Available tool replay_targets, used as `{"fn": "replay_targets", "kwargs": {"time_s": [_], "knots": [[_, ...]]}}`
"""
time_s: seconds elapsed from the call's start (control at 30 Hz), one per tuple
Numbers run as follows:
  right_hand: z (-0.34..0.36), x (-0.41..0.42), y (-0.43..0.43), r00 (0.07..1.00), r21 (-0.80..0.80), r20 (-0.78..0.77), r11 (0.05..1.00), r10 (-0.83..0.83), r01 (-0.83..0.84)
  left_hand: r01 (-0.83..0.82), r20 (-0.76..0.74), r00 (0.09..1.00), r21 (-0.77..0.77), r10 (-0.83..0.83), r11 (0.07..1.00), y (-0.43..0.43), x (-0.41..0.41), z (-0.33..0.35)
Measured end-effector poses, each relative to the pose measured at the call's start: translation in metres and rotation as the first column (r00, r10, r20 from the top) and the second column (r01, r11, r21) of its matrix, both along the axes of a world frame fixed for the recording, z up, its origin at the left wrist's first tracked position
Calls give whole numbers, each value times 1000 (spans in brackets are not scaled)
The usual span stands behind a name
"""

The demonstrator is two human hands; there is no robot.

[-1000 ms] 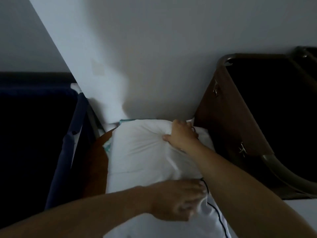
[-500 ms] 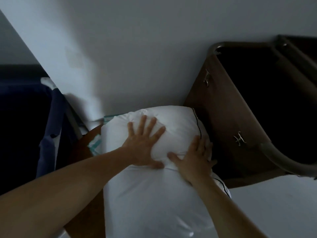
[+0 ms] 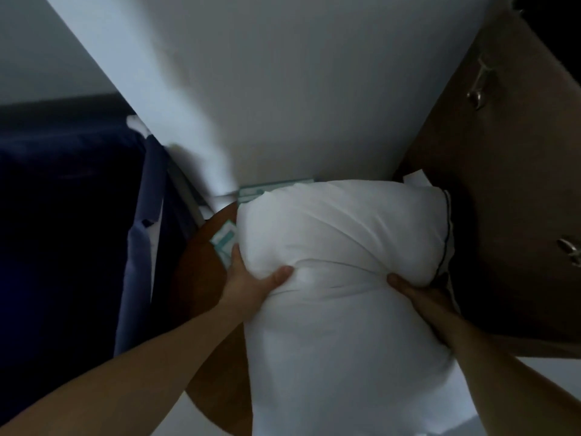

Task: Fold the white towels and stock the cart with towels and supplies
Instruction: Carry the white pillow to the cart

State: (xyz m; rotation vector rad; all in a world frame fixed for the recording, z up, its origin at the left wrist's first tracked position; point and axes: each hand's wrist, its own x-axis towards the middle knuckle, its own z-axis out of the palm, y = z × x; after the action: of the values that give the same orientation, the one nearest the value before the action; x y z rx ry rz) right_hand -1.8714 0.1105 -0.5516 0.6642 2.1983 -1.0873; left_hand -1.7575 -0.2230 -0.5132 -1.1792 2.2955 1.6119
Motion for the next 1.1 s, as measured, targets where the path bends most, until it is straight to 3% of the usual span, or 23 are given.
{"fn": "replay_targets", "kwargs": {"time_s": [0.37, 0.6, 0.77, 0.97, 1.03, 1.1], "knots": [[-3, -14, -1, 999, -133, 7, 990, -41, 41, -174, 28, 985, 135, 172, 975, 9, -7, -8], [22, -5, -10, 991, -155, -107, 986, -82, 65, -254, -10, 964, 275, 267, 927, 10, -3, 9], [75, 15, -22, 988, -255, -151, 967, -21, -19, -142, -142, 969, 350, 202, 926, 17, 14, 67], [126, 67, -37, 972, -351, -225, 936, -68, -16, 4, -172, 984, 292, 48, 956, -20, 51, 138], [121, 78, -53, 969, -374, -219, 927, -117, 27, -2, -201, 979, 172, 38, 985, -32, 63, 144], [105, 86, -66, 973, -353, -197, 935, -121, 45, -46, -97, 994, -53, 41, 998, -29, 68, 139]]}}
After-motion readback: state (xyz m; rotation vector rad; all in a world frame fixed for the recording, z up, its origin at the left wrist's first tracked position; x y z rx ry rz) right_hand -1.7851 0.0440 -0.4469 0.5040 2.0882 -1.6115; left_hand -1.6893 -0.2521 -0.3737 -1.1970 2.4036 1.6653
